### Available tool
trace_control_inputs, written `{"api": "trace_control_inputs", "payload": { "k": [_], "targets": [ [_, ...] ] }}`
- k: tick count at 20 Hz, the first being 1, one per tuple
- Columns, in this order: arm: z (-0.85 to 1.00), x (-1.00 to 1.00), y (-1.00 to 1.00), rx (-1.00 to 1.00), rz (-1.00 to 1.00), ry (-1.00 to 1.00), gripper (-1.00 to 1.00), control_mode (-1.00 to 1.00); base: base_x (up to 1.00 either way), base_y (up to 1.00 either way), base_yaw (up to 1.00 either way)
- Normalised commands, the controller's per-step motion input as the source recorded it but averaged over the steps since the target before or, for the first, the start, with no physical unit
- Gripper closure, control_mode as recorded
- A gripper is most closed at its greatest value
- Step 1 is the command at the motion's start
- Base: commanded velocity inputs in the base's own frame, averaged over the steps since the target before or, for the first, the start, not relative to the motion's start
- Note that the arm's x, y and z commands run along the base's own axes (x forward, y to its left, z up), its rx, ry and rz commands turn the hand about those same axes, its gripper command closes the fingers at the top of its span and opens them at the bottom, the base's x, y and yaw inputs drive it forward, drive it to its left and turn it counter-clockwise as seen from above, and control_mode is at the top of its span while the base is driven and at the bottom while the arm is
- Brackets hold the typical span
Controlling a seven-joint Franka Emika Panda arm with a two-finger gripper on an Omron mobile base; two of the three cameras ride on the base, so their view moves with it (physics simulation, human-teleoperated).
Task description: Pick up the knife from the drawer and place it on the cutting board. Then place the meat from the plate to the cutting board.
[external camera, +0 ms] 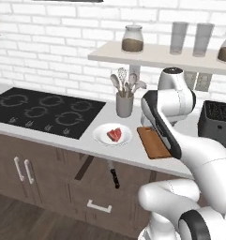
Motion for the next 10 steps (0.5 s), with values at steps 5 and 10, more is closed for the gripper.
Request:
{"api": "trace_control_inputs", "payload": {
  "k": [5, 10],
  "targets": [
    [0.0, 0.0, 0.0, 0.0, 0.0, 0.0, -1.0, 1.0, 0.0, -0.47, 0.18],
    [0.0, 0.0, 0.0, 0.0, 0.0, 0.0, -1.0, 1.0, -0.09, -0.18, 0.06]
  ]
}}
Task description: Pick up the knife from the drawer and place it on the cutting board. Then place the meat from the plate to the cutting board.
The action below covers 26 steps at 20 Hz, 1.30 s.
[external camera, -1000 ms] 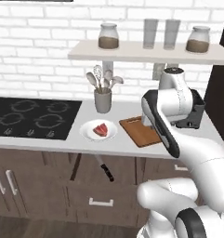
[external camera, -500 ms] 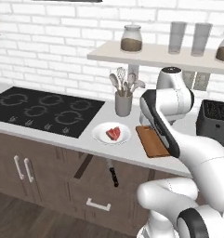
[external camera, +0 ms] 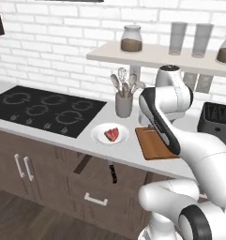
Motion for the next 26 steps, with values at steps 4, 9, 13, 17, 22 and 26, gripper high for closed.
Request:
{"api": "trace_control_inputs", "payload": {
  "k": [4, 9, 13, 17, 22, 26],
  "targets": [
    [0.0, 0.0, 0.0, 0.0, 0.0, 0.0, -1.0, 1.0, -0.31, -0.08, 0.1],
    [0.0, 0.0, 0.0, 0.0, 0.0, 0.0, -1.0, 1.0, -0.37, -0.12, 0.1],
    [0.0, 0.0, 0.0, 0.0, 0.0, 0.0, -1.0, 1.0, -0.33, -0.29, 0.14],
    [0.0, 0.0, 0.0, 0.0, 0.0, 0.0, -1.0, 1.0, -0.17, -0.37, 0.12],
    [-0.25, -0.01, 0.11, 0.06, 0.03, 0.06, -1.0, -1.0, 0.0, -0.03, 0.02],
    [-0.98, 0.0, 0.64, 0.07, 0.14, 0.43, -1.0, -1.0, 0.0, 0.0, 0.0]
  ]
}}
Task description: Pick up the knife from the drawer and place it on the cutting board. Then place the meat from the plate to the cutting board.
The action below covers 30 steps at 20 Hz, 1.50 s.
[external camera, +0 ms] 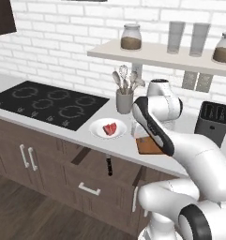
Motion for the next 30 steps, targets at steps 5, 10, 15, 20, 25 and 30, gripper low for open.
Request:
{"api": "trace_control_inputs", "payload": {
  "k": [5, 10, 15, 20, 25, 30],
  "targets": [
    [-1.0, 0.1, 0.99, 0.06, 0.12, 0.55, -1.0, -1.0, 0.0, 0.0, 0.0],
    [-1.0, 0.36, 0.99, 0.02, 0.0, 0.44, -1.0, -1.0, 0.0, 0.0, 0.0],
    [-0.94, 0.61, 0.51, 0.0, 0.0, 0.07, -1.0, -1.0, 0.0, 0.0, 0.0],
    [-0.74, 0.48, 0.12, 0.0, 0.0, 0.0, -1.0, -1.0, 0.0, 0.0, 0.0],
    [-0.38, 0.14, 0.0, 0.01, 0.0, -0.01, -1.0, -1.0, 0.0, 0.0, 0.0],
    [-0.69, -0.08, 0.31, 0.14, 0.0, 0.03, -1.0, -1.0, 0.0, 0.0, 0.0]
  ]
}}
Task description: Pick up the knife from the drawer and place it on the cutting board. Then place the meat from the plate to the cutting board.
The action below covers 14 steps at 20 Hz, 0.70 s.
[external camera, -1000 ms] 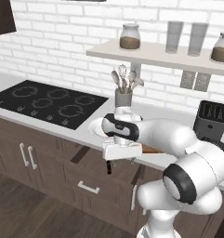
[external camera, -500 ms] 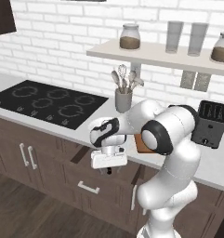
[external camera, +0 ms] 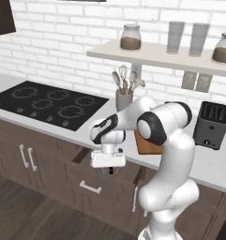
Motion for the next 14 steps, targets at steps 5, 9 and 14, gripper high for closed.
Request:
{"api": "trace_control_inputs", "payload": {
  "k": [5, 9, 14],
  "targets": [
    [-0.55, -0.88, 0.87, 0.15, 0.01, 0.09, -1.0, -1.0, 0.0, 0.0, 0.0],
    [-0.27, -1.0, 1.0, 0.11, 0.0, 0.06, -1.0, -1.0, 0.0, 0.0, 0.0],
    [0.25, -1.0, 0.95, -0.01, 0.0, -0.06, -1.0, -1.0, 0.0, 0.0, 0.0]
  ]
}}
